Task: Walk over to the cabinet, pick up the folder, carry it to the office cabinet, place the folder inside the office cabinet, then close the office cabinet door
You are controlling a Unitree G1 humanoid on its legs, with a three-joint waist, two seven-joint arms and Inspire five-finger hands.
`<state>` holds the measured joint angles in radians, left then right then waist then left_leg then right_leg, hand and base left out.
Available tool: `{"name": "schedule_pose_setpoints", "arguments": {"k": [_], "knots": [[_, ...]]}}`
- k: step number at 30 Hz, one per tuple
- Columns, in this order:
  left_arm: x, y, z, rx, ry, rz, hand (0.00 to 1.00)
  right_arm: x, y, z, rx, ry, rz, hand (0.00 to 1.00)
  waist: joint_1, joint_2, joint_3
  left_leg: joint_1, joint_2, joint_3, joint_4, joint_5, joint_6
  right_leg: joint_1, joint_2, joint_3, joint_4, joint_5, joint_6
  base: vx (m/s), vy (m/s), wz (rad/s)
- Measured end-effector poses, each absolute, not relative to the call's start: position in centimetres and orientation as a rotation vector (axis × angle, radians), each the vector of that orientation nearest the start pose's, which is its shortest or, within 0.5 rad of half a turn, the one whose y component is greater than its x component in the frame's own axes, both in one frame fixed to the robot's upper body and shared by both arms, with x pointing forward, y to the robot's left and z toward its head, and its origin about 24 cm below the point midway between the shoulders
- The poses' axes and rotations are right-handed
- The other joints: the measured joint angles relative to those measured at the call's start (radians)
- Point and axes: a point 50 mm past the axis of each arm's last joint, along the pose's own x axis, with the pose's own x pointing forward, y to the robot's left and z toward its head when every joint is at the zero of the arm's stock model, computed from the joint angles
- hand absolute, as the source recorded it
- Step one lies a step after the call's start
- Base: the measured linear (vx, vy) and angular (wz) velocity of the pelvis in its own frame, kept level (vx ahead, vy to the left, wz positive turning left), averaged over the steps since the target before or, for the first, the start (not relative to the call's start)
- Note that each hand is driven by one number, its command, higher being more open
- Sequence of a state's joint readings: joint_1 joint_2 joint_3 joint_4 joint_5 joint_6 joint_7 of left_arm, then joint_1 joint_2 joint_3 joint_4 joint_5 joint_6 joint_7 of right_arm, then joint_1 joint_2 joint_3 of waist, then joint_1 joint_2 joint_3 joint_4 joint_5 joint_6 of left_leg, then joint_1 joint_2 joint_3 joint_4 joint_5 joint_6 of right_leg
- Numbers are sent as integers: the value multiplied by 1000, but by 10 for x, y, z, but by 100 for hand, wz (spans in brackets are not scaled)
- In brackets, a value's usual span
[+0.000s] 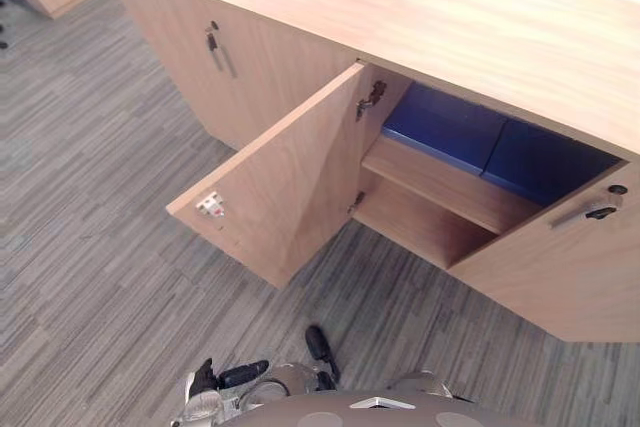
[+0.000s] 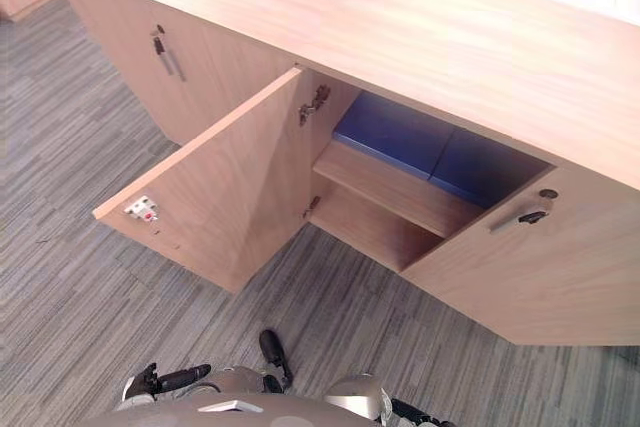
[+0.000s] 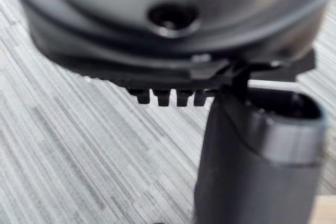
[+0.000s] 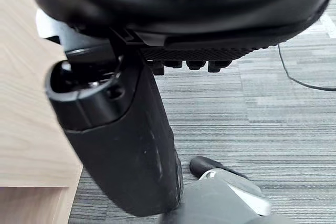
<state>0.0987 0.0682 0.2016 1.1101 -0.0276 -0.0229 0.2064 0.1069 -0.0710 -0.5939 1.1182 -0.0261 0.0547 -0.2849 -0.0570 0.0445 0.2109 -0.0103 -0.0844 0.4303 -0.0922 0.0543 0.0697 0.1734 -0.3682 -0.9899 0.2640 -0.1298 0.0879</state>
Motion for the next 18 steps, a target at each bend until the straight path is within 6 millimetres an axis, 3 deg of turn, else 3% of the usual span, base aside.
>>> {"name": "schedule_pose_setpoints", "arguments": {"k": [5, 6, 7, 8, 9, 10, 12, 15, 18], "knots": [[67, 214, -166, 52, 1189, 451, 100, 32, -249, -163, 73, 1274, -833, 100, 3, -21, 9, 20, -51, -46, 0, -19, 28, 43, -61, -43, 57, -10, 11, 59, 36, 39], [64, 215, -166, 56, 1199, 453, 100, 31, -248, -163, 76, 1277, -823, 100, 3, -26, 7, 24, -65, -79, 0, -17, 36, 42, -72, -10, 87, -18, -15, 124, 6, 53], [64, 216, -166, 61, 1202, 449, 100, 29, -246, -164, 79, 1281, -810, 100, -5, -27, 6, 29, -70, -109, 1, -13, 49, 20, -71, 88, 138, -21, -55, 120, -13, 86], [66, 216, -166, 87, 1197, 425, 100, 27, -241, -165, 75, 1287, -775, 100, -7, -26, 4, 33, -70, -155, 1, -10, 56, -30, -29, 301, 197, -58, -66, 95, -26, 92], [68, 216, -166, 96, 1192, 417, 100, 27, -236, -166, 79, 1296, -754, 100, -3, -27, 3, 35, -69, -176, 1, -9, 55, -48, 2, 409, 208, -82, -59, 86, -50, 105], [70, 219, -165, 114, 1184, 407, 100, 29, -226, -168, 94, 1299, -727, 100, 0, -34, -3, 38, -70, -210, 2, -5, 52, -80, 76, 595, 224, -120, -34, 70, -52, 77], [71, 221, -164, 122, 1183, 407, 100, 33, -222, -169, 96, 1286, -694, 100, -1, -40, -15, 39, -82, -279, 2, 3, 46, -119, 162, 786, 223, -159, 4, 108, -65, 101], [73, 219, -164, 106, 1175, 413, 100, 35, -220, -169, 88, 1285, -675, 100, 3, -42, -26, 38, -94, -333, 0, -12, 42, -139, 181, 811, 176, -161, 3, 75, -60, 95], [69, 220, -163, 82, 1170, 449, 100, 35, -219, -169, 87, 1292, -668, 100, 9, -55, -41, 31, -90, -309, 1, -29, 26, -136, 188, 802, 75, -158, 0, 83, -102, 63]]}}
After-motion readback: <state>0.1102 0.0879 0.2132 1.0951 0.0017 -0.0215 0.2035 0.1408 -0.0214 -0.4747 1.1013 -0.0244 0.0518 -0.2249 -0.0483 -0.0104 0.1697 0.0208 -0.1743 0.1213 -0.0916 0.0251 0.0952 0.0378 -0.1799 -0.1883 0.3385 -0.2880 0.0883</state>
